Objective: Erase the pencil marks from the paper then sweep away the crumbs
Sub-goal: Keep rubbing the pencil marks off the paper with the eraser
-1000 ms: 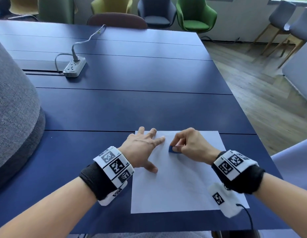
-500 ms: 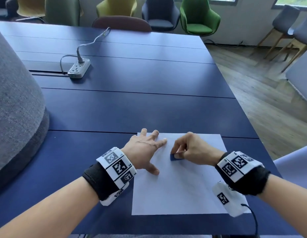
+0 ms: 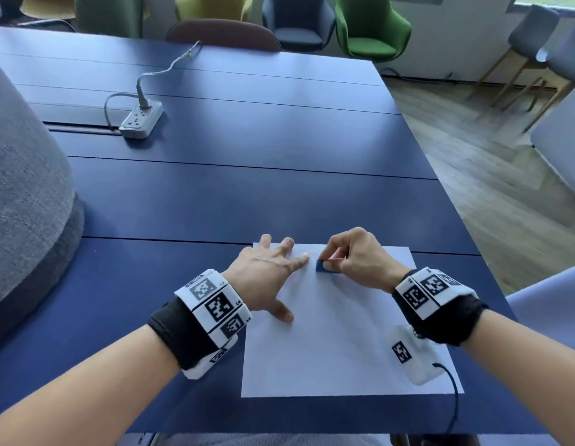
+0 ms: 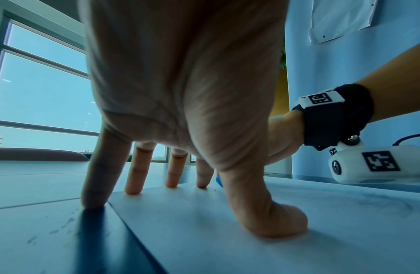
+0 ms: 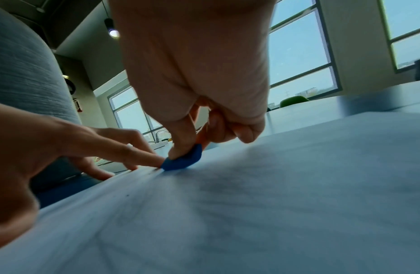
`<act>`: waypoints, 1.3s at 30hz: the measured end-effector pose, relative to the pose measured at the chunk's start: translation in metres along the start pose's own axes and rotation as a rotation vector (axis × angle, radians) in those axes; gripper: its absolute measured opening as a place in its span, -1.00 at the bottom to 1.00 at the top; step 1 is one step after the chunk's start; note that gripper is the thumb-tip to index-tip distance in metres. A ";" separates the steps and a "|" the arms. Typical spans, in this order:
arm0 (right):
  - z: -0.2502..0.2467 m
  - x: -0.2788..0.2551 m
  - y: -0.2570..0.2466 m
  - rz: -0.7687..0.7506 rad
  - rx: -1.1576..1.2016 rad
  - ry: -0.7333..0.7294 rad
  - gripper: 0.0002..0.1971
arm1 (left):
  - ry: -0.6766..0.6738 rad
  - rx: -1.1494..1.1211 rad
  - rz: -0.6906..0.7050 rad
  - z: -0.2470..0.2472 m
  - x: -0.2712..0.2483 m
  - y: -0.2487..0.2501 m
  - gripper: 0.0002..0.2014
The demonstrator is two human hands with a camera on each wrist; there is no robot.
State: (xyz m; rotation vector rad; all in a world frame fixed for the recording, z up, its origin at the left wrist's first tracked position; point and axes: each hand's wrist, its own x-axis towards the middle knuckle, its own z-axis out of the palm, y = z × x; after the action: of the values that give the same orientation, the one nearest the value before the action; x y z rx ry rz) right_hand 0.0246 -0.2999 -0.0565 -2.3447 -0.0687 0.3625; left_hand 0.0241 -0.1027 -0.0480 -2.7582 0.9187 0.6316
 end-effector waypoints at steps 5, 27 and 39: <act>-0.006 0.009 -0.006 -0.009 -0.054 -0.062 -0.89 | -0.007 -0.011 -0.009 -0.001 0.000 0.000 0.04; 0.002 -0.008 -0.004 -0.085 -0.053 -0.122 -0.85 | -0.001 -0.008 -0.013 0.001 0.000 0.001 0.05; 0.006 -0.027 0.004 -0.123 -0.138 -0.397 -0.84 | 0.013 -0.024 -0.011 0.001 -0.002 0.003 -0.01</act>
State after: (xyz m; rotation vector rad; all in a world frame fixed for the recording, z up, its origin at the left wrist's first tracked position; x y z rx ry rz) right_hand -0.0036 -0.3030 -0.0569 -2.3554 -0.4381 0.7777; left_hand 0.0209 -0.1036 -0.0484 -2.7899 0.9042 0.6278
